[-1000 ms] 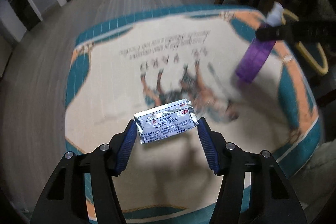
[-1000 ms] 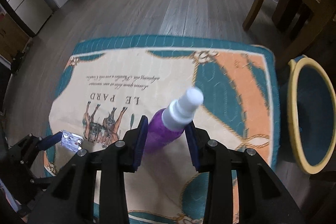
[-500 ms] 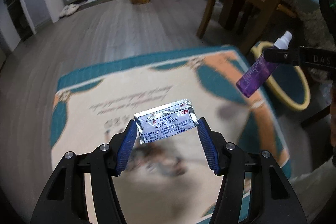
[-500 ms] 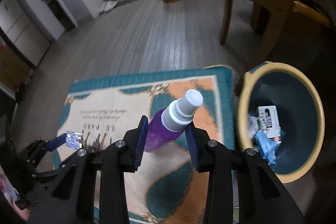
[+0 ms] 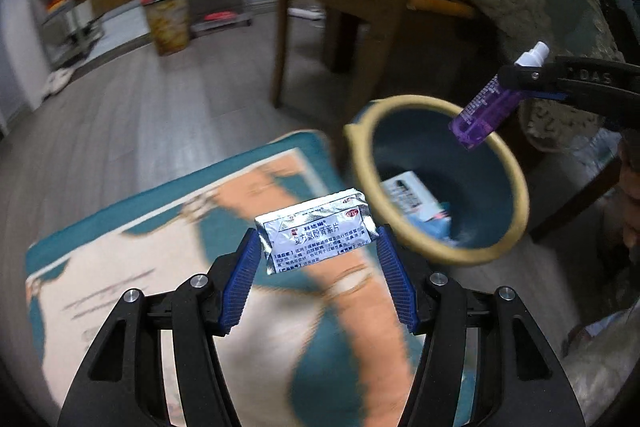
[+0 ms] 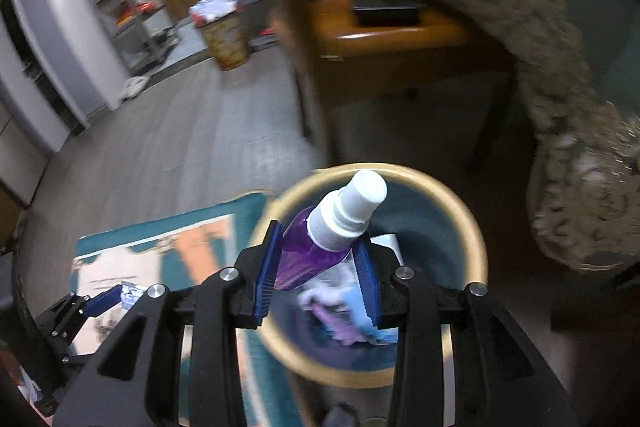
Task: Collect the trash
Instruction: 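Carry sachet and spray bottle over the bin and open both tools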
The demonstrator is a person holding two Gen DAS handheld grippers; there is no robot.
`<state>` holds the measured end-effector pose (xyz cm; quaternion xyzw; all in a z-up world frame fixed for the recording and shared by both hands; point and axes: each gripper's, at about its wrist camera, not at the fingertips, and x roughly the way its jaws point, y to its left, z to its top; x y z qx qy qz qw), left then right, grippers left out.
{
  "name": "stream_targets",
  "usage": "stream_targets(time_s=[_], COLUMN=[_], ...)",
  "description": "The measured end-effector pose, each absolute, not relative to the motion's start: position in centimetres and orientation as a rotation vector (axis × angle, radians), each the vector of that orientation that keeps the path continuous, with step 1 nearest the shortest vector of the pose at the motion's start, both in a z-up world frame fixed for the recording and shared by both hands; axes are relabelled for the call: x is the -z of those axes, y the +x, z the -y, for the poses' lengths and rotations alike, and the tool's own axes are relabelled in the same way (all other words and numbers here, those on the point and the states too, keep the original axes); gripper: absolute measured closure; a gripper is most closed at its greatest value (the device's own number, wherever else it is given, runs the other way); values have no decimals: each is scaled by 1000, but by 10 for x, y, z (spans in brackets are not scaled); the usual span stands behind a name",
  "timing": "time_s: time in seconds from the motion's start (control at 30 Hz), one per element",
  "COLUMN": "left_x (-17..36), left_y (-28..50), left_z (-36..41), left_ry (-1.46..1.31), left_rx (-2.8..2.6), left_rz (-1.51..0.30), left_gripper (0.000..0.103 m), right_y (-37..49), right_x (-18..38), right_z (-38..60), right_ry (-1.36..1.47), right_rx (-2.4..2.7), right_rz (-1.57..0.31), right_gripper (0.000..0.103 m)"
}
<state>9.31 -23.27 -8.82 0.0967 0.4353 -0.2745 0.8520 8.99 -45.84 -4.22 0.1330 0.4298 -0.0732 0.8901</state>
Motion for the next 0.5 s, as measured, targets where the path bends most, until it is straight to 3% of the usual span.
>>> stream_targets(time_s=[0.43, 0.5], left_x=[114, 116], left_y=[98, 96], left_z=[341, 351], left_ry=[266, 287], left_rx=[730, 739], left_rz=[-863, -844], left_gripper=[41, 37], right_y=[90, 92], right_x=[94, 94], right_z=[523, 521], right_ry=[348, 350], right_rx=[225, 218], right_rz=[-1035, -1029], right_gripper=[68, 67])
